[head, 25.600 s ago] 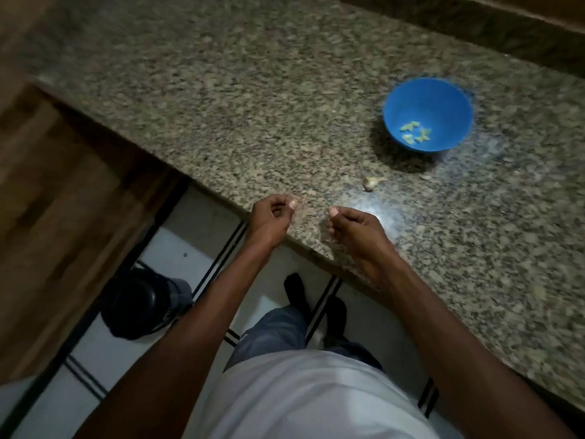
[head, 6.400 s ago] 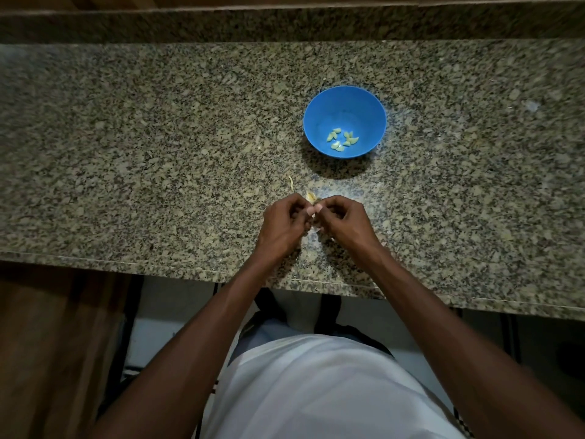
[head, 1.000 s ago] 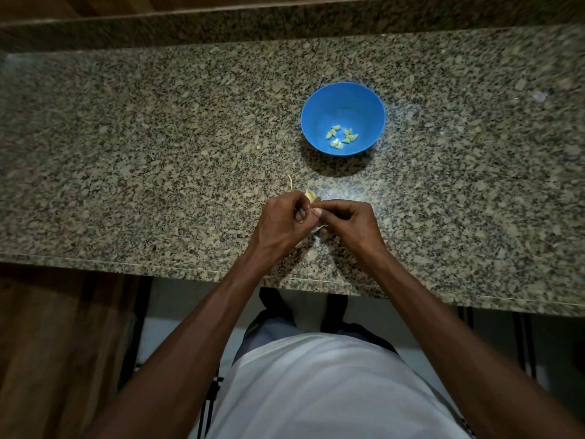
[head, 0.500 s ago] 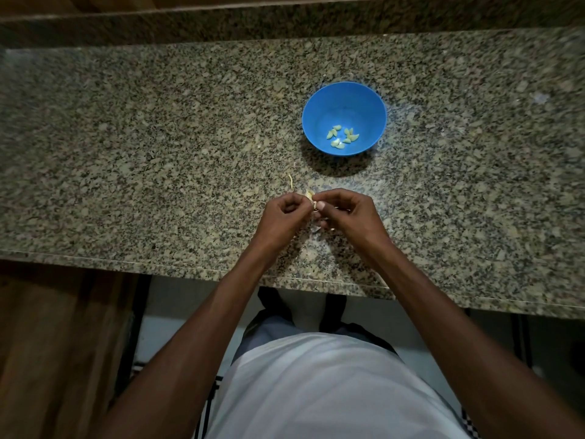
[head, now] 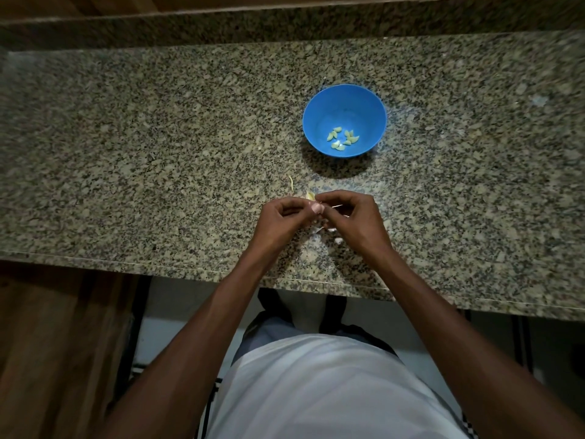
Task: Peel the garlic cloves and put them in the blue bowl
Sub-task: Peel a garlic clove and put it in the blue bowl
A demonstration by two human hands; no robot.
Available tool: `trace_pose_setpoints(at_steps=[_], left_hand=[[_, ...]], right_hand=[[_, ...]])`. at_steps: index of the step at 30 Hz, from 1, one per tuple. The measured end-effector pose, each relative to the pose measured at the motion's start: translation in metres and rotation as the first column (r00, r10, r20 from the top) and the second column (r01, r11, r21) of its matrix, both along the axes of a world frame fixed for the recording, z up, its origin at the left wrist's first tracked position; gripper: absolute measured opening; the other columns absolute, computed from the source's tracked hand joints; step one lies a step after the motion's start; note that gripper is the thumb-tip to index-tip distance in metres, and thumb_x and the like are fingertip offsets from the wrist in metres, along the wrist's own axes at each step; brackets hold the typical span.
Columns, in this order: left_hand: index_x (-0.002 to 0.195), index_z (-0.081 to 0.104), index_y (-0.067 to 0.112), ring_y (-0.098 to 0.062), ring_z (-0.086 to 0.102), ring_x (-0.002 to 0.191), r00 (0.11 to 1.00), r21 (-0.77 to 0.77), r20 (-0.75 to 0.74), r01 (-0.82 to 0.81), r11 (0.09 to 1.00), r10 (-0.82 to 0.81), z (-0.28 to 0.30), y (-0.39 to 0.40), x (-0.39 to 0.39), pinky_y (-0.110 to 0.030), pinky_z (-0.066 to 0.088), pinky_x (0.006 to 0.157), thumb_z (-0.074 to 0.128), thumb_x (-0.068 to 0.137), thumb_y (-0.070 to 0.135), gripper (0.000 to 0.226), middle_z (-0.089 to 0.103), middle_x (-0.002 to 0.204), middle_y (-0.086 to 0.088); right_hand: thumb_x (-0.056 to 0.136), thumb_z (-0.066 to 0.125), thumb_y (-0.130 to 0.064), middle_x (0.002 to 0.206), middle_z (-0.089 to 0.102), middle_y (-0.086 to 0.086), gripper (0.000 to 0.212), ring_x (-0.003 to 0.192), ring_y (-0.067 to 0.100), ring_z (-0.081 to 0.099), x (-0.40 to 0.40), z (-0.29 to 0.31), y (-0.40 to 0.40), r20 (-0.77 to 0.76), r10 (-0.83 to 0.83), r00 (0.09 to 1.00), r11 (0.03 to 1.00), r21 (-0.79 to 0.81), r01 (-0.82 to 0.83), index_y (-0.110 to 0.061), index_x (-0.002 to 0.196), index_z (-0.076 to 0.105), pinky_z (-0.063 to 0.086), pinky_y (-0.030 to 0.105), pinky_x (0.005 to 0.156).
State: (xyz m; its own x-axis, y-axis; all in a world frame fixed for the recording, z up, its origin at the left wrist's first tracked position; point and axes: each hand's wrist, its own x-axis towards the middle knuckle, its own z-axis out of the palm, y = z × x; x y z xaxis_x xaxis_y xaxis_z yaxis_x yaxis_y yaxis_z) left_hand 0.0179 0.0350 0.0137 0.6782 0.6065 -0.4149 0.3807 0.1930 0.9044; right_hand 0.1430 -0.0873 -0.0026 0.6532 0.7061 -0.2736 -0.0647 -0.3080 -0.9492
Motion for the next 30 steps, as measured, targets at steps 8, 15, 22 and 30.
trace_pose_setpoints(at_steps=[8, 15, 22, 30], left_hand=[[0.11, 0.077, 0.001, -0.017, 0.076, 0.09, 0.999, -0.03, 0.016, 0.034, 0.999, -0.033, 0.001, 0.006, -0.006, -0.026, 0.059, 0.082, 0.079, 0.092, 0.017, 0.024, 0.08, 0.1, -0.011], [0.109, 0.076, -0.001, -0.019, 0.074, 0.08, 0.995, -0.071, 0.026, -0.092, 0.993, 0.094, -0.003, 0.005, -0.003, -0.026, 0.06, 0.075, 0.078, 0.093, 0.012, 0.021, 0.079, 0.095, -0.015], [0.112, 0.073, -0.01, -0.016, 0.072, 0.078, 0.998, -0.122, 0.016, -0.058, 0.991, 0.061, -0.008, 0.007, -0.006, -0.023, 0.06, 0.077, 0.076, 0.093, 0.008, 0.026, 0.078, 0.098, -0.021], [0.114, 0.072, -0.009, -0.014, 0.069, 0.076, 0.999, -0.162, 0.007, -0.048, 0.986, 0.05, -0.009, 0.009, -0.007, -0.022, 0.06, 0.076, 0.074, 0.095, 0.007, 0.025, 0.077, 0.096, -0.015]], right_hand=[[0.096, 0.073, -0.012, 0.084, 0.079, 0.002, 0.006, 0.071, 0.016, 0.076, 0.0, 0.005, -0.002, 0.012, 0.04, 0.999, 0.999, 0.004, -0.04, -0.012, 0.099, 0.079, 0.061, 0.029, 0.066], [0.098, 0.069, -0.008, 0.097, 0.078, -0.004, 0.016, 0.086, 0.0, 0.073, -0.016, 0.01, 0.005, 0.268, -0.002, 0.964, 1.0, 0.002, 0.002, -0.012, 0.106, 0.082, 0.058, 0.016, 0.072], [0.086, 0.086, -0.015, 0.089, 0.08, -0.007, 0.014, 0.08, -0.002, 0.075, -0.01, 0.014, 0.002, 0.228, 0.017, 0.974, 0.999, -0.032, -0.01, -0.015, 0.099, 0.085, 0.061, 0.018, 0.072], [0.085, 0.086, -0.011, 0.087, 0.08, -0.01, 0.014, 0.082, 0.0, 0.076, -0.005, 0.012, 0.004, 0.059, -0.013, 0.998, 0.999, -0.037, 0.015, -0.016, 0.098, 0.085, 0.058, 0.013, 0.075]])
